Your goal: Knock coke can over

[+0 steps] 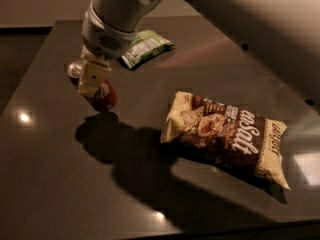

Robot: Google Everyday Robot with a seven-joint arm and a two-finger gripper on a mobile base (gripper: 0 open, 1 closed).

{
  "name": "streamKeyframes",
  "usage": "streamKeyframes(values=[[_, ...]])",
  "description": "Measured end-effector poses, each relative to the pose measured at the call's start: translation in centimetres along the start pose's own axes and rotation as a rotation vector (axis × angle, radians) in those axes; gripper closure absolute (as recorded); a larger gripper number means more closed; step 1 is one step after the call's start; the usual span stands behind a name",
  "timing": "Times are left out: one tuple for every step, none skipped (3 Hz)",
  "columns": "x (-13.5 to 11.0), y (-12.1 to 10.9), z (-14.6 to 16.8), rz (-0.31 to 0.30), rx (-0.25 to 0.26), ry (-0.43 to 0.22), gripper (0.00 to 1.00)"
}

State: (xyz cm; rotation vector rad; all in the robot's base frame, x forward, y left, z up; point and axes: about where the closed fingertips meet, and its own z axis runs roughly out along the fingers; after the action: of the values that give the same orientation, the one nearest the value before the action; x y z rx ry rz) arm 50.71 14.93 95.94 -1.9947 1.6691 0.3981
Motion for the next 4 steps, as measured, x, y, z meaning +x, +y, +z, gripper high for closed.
streamKeyframes(values=[[3.0,2.4,-1.1,-0.124,-0.039,0.155,1.0],[5.1,4.2,-1.3,-0.261,-0.067,0.304,1.0],[6.2,4.7,-1.0,-0.353,-0.082,0.408,0.82],[6.2,5.2,-0.7,-0.421,-0.084,0.454,0.59]])
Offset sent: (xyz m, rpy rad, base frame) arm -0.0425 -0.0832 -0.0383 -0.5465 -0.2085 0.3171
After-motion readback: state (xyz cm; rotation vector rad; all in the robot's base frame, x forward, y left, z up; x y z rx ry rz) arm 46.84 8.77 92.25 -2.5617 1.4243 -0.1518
